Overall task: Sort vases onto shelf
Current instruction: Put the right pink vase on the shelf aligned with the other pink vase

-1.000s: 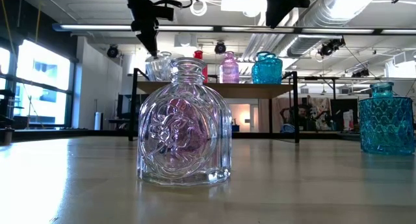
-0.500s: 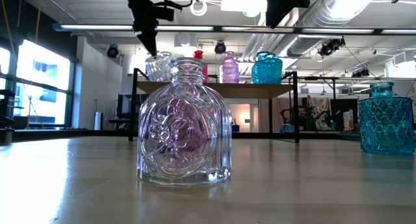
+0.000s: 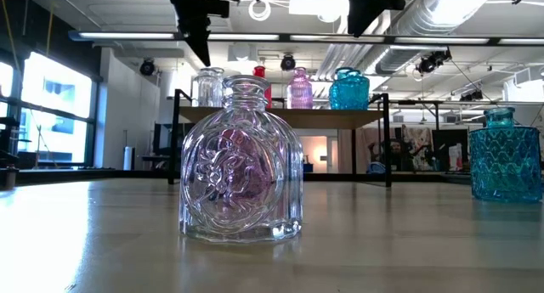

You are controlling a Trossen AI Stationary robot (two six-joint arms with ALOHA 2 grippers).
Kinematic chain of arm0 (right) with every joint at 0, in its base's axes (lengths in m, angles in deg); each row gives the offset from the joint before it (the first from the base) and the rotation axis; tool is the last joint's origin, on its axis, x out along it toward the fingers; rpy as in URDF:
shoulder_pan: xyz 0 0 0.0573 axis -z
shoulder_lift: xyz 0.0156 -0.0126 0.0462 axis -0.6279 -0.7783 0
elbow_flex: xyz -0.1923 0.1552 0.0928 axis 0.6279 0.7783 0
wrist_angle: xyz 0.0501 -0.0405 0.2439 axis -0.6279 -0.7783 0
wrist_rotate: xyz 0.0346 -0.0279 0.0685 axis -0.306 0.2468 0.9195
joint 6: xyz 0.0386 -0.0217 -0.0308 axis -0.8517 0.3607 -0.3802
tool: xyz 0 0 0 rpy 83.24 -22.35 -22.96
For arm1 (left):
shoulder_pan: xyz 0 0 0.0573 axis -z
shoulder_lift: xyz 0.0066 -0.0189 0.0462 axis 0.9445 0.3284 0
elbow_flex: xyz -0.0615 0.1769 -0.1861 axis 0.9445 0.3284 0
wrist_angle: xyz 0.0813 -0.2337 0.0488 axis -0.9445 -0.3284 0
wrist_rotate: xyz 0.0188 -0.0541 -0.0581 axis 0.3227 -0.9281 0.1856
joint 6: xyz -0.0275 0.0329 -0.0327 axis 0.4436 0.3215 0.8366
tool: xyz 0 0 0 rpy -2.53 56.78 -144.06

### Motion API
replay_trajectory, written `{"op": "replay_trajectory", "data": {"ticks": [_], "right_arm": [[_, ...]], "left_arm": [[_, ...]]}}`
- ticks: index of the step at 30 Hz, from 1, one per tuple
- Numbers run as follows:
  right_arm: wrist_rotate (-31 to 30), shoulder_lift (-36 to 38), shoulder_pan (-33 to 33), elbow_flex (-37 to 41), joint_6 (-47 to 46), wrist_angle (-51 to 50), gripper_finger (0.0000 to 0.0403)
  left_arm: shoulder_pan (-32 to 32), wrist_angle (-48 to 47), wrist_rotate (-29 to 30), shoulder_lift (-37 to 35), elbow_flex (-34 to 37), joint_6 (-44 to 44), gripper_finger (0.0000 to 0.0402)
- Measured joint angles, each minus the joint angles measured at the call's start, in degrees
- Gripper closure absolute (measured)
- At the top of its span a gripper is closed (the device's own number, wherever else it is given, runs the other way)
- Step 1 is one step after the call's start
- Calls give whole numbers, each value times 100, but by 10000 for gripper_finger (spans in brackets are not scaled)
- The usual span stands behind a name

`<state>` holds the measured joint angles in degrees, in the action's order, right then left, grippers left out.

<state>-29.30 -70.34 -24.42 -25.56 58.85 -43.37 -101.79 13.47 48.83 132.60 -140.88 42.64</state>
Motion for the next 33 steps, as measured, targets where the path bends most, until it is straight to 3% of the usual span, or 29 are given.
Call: {"op": "replay_trajectory", "data": {"ticks": [7,12,17,24,33], "right_arm": [[-2,0,-115,-1,62,-2,336],[0,0,-124,0,63,-4,336],[-2,0,-137,0,93,-4,336],[284,0,-139,0,177,-30,336],[794,-9,-175,0,233,396,336]], "left_arm": [[44,-193,-13,-80,-26,94,310],[168,-669,-57,-83,-435,397,310],[334,-1000,-628,-89,-851,922,310],[677,-1635,-1524,-83,-892,1612,310],[1221,-2530,-1550,-85,-887,2432,310]]}}
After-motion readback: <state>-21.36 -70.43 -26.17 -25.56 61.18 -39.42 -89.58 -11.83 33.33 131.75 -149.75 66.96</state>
